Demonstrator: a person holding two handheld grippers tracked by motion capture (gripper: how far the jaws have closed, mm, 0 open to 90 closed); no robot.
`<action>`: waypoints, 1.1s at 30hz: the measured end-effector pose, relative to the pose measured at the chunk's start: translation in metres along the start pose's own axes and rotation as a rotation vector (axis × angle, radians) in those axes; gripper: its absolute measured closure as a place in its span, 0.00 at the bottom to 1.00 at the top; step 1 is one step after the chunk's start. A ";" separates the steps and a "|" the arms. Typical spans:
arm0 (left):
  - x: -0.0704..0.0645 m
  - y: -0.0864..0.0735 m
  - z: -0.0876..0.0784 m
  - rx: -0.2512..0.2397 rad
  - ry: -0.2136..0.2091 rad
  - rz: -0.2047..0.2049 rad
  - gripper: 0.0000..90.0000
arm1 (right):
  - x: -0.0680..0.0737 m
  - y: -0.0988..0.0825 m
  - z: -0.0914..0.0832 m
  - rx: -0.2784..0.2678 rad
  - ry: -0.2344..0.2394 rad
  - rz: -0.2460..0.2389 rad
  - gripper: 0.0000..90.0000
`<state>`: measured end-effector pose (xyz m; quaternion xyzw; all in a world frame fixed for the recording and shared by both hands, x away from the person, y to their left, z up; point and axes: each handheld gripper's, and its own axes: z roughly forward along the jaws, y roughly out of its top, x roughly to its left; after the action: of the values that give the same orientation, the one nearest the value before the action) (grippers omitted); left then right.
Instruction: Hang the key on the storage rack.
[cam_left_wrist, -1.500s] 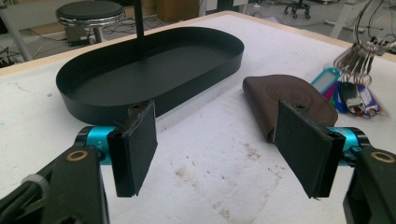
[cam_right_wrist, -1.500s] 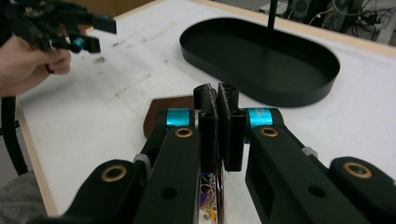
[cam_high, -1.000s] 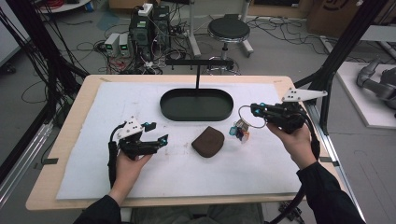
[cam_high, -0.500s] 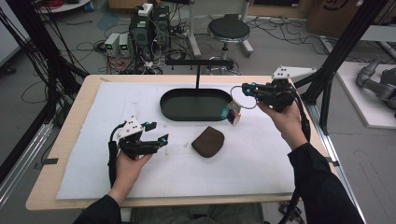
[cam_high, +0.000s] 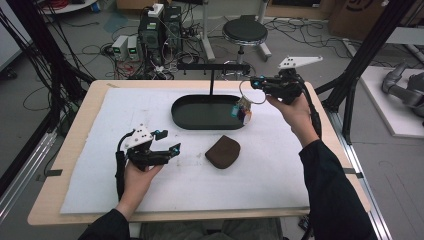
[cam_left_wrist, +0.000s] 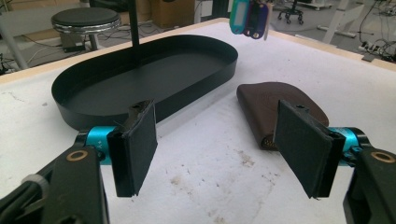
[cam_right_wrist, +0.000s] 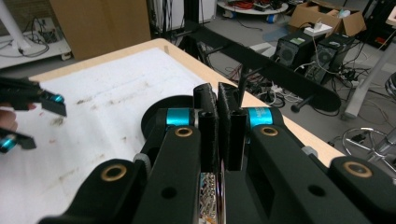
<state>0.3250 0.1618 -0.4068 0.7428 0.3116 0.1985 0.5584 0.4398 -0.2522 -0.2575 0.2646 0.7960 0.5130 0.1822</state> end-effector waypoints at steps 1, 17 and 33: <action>0.000 0.000 0.000 0.001 0.000 0.002 0.34 | -0.003 0.002 0.006 0.011 -0.009 -0.003 0.98; -0.001 0.000 0.000 -0.003 -0.006 0.003 0.34 | -0.023 0.009 0.039 0.060 -0.049 0.006 0.98; 0.001 -0.002 -0.004 0.002 0.002 0.001 0.34 | -0.047 0.003 0.058 0.089 -0.094 0.081 0.98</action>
<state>0.3221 0.1655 -0.4079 0.7432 0.3120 0.1992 0.5573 0.5105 -0.2378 -0.2780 0.3281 0.7972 0.4711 0.1866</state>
